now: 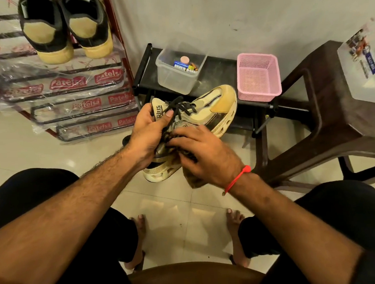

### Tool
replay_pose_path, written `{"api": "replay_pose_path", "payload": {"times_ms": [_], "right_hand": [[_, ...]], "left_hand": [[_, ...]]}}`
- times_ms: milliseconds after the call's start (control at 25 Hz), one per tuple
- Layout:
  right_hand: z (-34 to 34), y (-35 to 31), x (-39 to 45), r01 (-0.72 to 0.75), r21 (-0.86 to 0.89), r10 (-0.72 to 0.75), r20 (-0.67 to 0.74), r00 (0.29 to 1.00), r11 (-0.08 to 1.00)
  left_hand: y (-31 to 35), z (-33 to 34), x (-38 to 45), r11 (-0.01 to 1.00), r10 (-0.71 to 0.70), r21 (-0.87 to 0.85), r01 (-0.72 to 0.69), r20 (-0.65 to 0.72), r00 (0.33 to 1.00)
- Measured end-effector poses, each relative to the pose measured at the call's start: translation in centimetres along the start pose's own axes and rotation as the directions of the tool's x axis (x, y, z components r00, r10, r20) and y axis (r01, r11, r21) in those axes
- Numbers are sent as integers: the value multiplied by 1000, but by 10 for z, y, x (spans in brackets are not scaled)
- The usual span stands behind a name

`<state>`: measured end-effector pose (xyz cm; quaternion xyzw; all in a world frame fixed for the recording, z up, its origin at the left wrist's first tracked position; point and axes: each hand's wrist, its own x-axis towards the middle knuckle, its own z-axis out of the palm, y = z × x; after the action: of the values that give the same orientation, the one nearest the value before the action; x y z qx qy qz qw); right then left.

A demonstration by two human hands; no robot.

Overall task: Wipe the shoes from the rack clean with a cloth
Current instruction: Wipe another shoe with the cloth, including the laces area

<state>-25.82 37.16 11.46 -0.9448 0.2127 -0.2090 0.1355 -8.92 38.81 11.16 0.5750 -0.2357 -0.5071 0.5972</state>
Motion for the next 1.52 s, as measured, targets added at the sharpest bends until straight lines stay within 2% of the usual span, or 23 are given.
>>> {"api": "replay_pose_path", "payload": {"times_ms": [120,200,240,320,400,480,560,600,680,760,800,840,960,1000,1120,1160,1200,1280,1320,1360,1400,1480,1520], "right_hand": [[-29,53,7,-258,-87,236,-210,949,962],[-38,70,3,-370,-68,342,-256,904,927],[-29,62,1,-343,-68,320,-230,919,937],[-3,24,-3,-144,-71,136,-111,985,987],[4,4,-4,2,-84,-3,-15,1000,996],[-13,32,2,-95,-118,78,-140,987,989],[-39,69,2,-317,-74,279,-317,907,946],[-46,77,0,-372,-38,340,-330,881,927],[-33,60,-1,-302,-42,277,-299,913,952],[-12,26,-5,-113,-74,100,-168,981,991],[-12,25,-4,-85,-88,74,-123,990,992],[-18,34,-1,-118,-94,107,-117,987,989],[-41,68,3,-356,-83,324,-265,908,931],[-40,65,2,-360,-89,326,-265,907,929],[-11,27,0,-178,-184,158,-116,981,967],[-13,28,0,-172,-182,157,-93,983,968],[-21,38,3,-236,-167,221,-107,969,957],[-42,66,2,-449,-124,416,-223,882,885],[-47,72,-1,-515,-114,472,-269,839,850],[-44,69,-4,-519,-127,469,-290,834,845],[-35,58,-4,-463,-162,413,-269,870,871],[-11,28,-5,-288,-191,270,-114,956,938],[-7,26,-4,-235,-188,229,-57,972,954]], "left_hand": [[5,1,-1,999,13,-31,-13,7,1000],[6,2,1,1000,18,-13,-18,-44,999],[5,2,2,1000,15,-10,-16,-73,997],[4,1,4,997,-12,-72,3,-133,991],[6,-2,6,986,-64,-164,37,-161,985],[11,-3,5,972,-123,-214,92,-133,984],[13,-3,2,968,-160,-211,135,-104,982],[14,-3,0,968,-172,-203,150,-96,980],[15,-1,-1,965,-187,-203,165,-94,978],[14,1,-1,966,-181,-204,157,-104,978],[14,2,-1,968,-177,-199,155,-102,979],[15,2,0,968,-179,-197,158,-96,979],[15,1,-2,970,-173,-184,159,-64,983],[15,2,-4,973,-164,-173,152,-62,984],[13,4,-4,987,-109,-123,100,-66,992],[13,5,-4,990,-93,-107,86,-64,994],[14,5,-4,992,-86,-102,79,-60,995],[15,4,-3,992,-84,-100,77,-61,995],[15,3,-3,992,-86,-100,79,-69,994],[15,3,-3,991,-90,-110,80,-83,993],[16,3,-3,988,-95,-128,81,-103,990],[16,2,-2,984,-98,-164,74,-143,985],[17,1,-1,983,-96,-173,69,-150,984]]}}
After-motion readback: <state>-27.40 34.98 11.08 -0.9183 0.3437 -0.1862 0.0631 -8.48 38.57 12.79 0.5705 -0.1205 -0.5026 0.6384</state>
